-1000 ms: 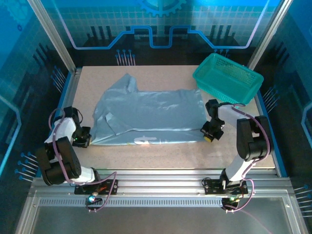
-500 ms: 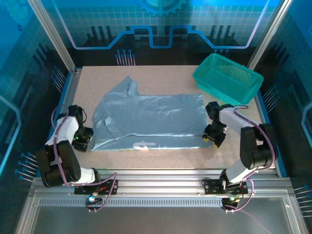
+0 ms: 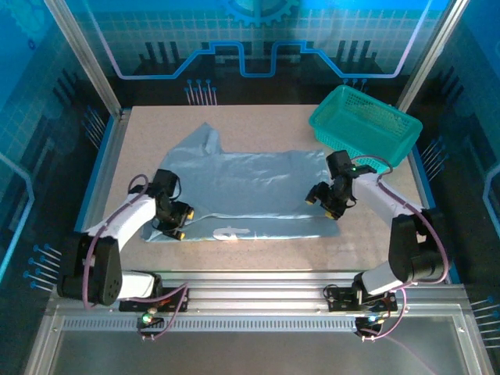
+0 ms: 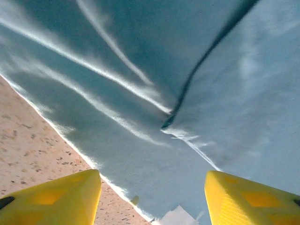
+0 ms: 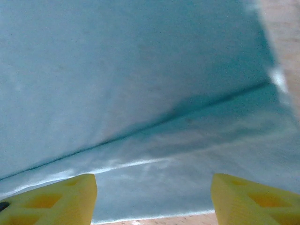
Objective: Fold and stack the t-shirts
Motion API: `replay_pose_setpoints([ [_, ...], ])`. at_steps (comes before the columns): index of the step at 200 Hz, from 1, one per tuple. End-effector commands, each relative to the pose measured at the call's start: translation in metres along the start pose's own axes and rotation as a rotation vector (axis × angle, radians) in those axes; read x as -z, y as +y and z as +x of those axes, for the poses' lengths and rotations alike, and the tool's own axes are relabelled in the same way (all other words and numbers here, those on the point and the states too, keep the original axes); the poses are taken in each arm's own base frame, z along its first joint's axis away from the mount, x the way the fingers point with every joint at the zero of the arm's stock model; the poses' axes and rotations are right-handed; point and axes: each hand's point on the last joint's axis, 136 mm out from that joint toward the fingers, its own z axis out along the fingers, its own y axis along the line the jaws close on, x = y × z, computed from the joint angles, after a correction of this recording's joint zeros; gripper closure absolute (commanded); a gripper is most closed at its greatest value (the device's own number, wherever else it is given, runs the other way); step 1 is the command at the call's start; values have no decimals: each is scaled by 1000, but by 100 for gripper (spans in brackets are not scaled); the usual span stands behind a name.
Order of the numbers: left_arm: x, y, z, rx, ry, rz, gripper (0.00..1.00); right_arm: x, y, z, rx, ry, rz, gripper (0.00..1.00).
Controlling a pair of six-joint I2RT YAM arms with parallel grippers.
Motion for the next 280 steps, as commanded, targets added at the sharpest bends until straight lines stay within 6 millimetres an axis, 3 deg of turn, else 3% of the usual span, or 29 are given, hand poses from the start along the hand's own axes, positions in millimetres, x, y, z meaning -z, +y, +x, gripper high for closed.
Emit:
replay_pose_setpoints([
  [1,-6,-24,0,6,13,55,45,-8,25,8,53,63,-126,33],
  [27,-17,-18,-7,-7,-11,12,53,-7,25,10,41,63,-141,33],
  [69,-12,-34,-17,-62,-66,20,69,-6,24,11,42,61,-140,34],
  [106,-8,-41,-21,-94,-84,-3,72,-7,24,10,38,62,-139,34],
  [124,-11,-43,-20,-111,-72,-9,83,-7,25,9,35,62,-137,35],
  [141,-12,-50,-18,-126,-57,17,100,-6,27,8,39,58,-138,37],
  [171,-2,-65,-16,-177,-63,32,100,-1,28,3,40,38,-123,43],
  [212,10,-107,-4,-343,-76,66,100,5,34,-11,49,3,-105,46],
  [249,-3,-145,13,-583,-43,-8,100,2,44,-26,44,21,-79,46],
  [280,-15,-163,16,-736,-57,-86,100,2,43,-31,35,33,-44,46],
])
